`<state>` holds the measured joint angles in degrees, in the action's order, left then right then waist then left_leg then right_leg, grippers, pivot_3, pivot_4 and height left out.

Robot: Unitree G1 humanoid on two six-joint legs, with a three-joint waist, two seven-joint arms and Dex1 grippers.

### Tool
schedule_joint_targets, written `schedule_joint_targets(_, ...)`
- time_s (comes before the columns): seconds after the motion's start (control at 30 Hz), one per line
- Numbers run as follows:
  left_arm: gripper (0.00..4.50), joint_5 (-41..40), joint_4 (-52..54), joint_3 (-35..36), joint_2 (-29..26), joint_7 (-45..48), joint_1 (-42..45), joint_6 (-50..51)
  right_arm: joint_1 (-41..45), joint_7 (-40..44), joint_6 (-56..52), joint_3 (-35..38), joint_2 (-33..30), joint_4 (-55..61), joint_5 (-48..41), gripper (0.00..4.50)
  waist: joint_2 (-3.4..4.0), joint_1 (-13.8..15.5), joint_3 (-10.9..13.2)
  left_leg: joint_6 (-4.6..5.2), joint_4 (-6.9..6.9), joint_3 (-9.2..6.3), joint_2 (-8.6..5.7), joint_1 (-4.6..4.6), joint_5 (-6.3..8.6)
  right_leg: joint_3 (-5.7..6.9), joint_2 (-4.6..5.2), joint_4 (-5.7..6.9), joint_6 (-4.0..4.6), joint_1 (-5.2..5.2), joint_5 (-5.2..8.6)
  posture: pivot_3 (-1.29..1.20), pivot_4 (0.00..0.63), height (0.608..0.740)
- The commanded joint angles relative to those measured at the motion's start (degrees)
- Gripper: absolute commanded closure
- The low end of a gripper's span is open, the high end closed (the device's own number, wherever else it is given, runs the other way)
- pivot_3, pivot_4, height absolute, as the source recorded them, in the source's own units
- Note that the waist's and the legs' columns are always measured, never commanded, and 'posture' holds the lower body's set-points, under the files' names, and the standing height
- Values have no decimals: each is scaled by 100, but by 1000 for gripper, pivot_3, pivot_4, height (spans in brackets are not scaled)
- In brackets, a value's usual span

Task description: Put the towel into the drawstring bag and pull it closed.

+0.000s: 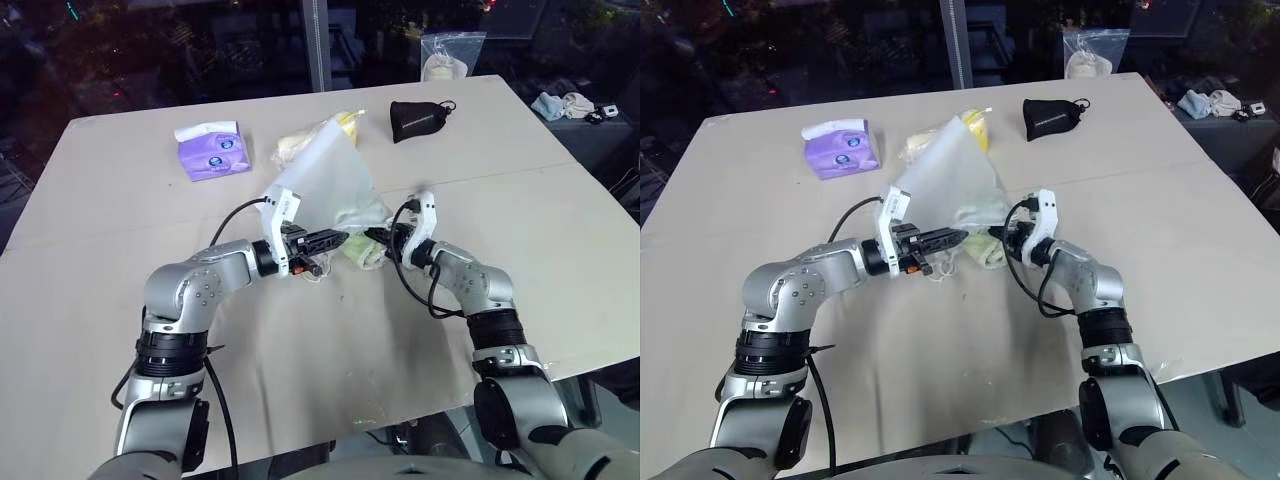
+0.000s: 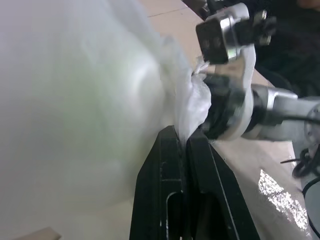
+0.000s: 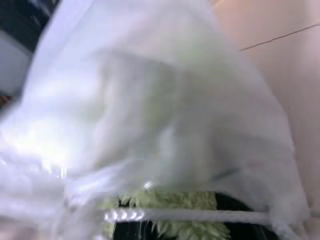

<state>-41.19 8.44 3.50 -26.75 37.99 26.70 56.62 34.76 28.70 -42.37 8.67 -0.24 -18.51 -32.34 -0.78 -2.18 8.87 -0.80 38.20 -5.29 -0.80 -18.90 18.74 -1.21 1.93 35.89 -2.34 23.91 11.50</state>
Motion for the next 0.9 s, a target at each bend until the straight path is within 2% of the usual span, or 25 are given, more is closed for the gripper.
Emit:
schedule_joint_targets(0.03,4500,-17,198,-71,-63,144,12,-67,142,-153,-474,548,358,414,-951,4335,0,-9,0,0,-5,0,0,-5,0,-6,1,0,-1,10,0,0,150,740)
schedule_joint_targets(0.17,4500,-291,302,-56,-21,229,60,153,248,-595,-596,990,791,555,-1540,4335,0,-36,0,-2,13,4,-1,-112,-1,-26,7,40,-2,132,-2,0,150,740)
schedule_joint_targets(0.3,4500,-602,464,-86,125,206,127,420,273,-899,-465,1067,1070,594,-1720,4335,0,-18,0,-3,15,9,-2,-133,-2,-30,15,49,-2,158,-2,0,150,740)
schedule_joint_targets(0.43,4500,-889,565,-98,455,66,250,635,279,-1156,433,746,1399,457,-1291,4336,0,-22,-1,-2,18,12,-6,-135,-2,-32,13,53,-2,159,-2,0,150,740)
schedule_joint_targets(0.63,4500,-929,483,-81,594,-119,295,667,199,-935,1107,20,1319,198,-803,4338,0,-62,0,-2,19,24,-2,-132,-2,-43,5,69,-2,171,-2,0,150,740)
schedule_joint_targets(0.67,4500,-917,460,-82,612,-145,290,641,187,-860,1170,-180,1232,156,-630,3318,0,-64,-1,-3,19,23,-2,-132,-2,-43,5,70,-2,172,-2,0,150,740)
schedule_joint_targets(0.7,4500,-907,426,-58,642,-190,302,609,175,-833,1190,-259,1199,137,-572,2992,0,-66,-1,-3,19,24,-2,-131,-2,-44,4,71,-2,172,-2,0,150,740)
schedule_joint_targets(0.83,4500,-856,65,251,706,-393,520,443,-115,-762,1018,-733,666,739,-187,928,-1,-35,-1,-3,27,25,-5,-132,-2,-46,7,73,-2,171,-2,0,150,740)
schedule_joint_targets(0.87,4500,-852,-81,368,723,-468,603,399,-247,-682,926,-824,500,1045,-163,666,-1,-19,-1,-3,28,23,-5,-132,-2,-44,7,73,-2,171,-2,0,150,740)
schedule_joint_targets(0.9,4500,-864,-201,462,732,-524,674,387,-358,-629,869,-905,359,1300,-112,666,0,16,-1,-3,28,20,-6,-135,-2,-40,6,72,-2,171,-2,0,150,740)
